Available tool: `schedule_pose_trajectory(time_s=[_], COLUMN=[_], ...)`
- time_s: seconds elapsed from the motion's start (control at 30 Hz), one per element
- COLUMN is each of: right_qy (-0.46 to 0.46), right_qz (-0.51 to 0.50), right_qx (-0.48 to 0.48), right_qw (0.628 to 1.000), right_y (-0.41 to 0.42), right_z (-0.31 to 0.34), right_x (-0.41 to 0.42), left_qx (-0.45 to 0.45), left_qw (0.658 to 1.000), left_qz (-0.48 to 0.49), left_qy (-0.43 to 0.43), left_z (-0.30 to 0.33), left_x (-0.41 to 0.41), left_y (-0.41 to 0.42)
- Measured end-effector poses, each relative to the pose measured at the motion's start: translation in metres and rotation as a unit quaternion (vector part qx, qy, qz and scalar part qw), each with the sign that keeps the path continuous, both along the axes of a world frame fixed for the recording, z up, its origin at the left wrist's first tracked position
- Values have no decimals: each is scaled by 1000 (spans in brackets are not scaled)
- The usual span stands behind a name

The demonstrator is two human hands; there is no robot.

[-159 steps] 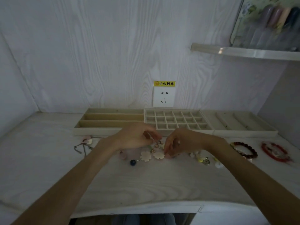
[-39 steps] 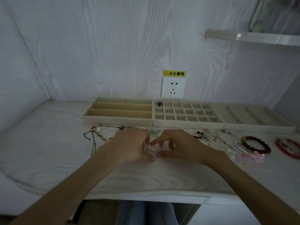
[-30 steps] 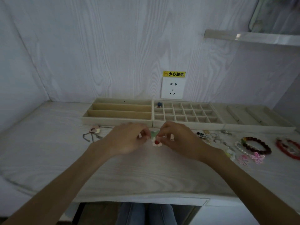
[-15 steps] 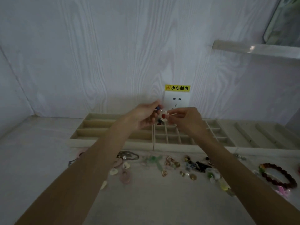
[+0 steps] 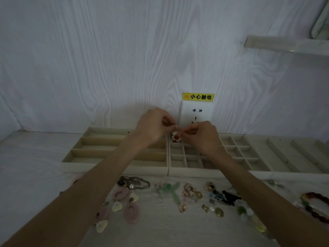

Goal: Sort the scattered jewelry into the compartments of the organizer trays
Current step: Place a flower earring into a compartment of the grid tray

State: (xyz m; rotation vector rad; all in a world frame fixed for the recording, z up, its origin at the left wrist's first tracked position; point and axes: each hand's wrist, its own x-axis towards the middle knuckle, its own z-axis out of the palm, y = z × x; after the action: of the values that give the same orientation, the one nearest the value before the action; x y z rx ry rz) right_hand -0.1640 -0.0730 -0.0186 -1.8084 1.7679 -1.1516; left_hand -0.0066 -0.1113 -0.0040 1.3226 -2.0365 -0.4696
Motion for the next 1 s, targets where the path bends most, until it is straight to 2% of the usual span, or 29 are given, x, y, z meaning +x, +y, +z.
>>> schedule_pose_trajectory(time_s=[0.1, 0.2, 0.3, 0.43, 0.53, 0.6, 0.7, 1.0], right_qy=[12, 43, 81, 129, 134, 129, 143, 187], right_qz=[-1, -3, -13, -19, -41, -41, -26, 78], right_qx=[13, 28, 43, 53, 48, 51, 57, 113], right_qw=[1000, 999, 996, 990, 989, 989, 988, 973], right_y=[1, -1, -4, -10, -14, -14, -12, 2], right_z=[-1, -1, 1, 3, 1, 0, 3, 15], right_x=[1, 3, 4, 4, 4, 4, 4, -5], left_qx=[-42, -105, -135, -126, -120, -115, -105, -94], left_qw=[999, 989, 982, 977, 970, 971, 977, 969], left_qz=[-19, 5, 21, 7, 0, 13, 42, 33], left_qy=[-24, -99, -127, -169, -213, -209, -182, -224], left_z=[0, 1, 1, 1, -1, -3, -2, 5], left_x=[3, 4, 2, -1, -5, -6, -8, -12], left_y=[3, 6, 10, 9, 8, 8, 10, 6])
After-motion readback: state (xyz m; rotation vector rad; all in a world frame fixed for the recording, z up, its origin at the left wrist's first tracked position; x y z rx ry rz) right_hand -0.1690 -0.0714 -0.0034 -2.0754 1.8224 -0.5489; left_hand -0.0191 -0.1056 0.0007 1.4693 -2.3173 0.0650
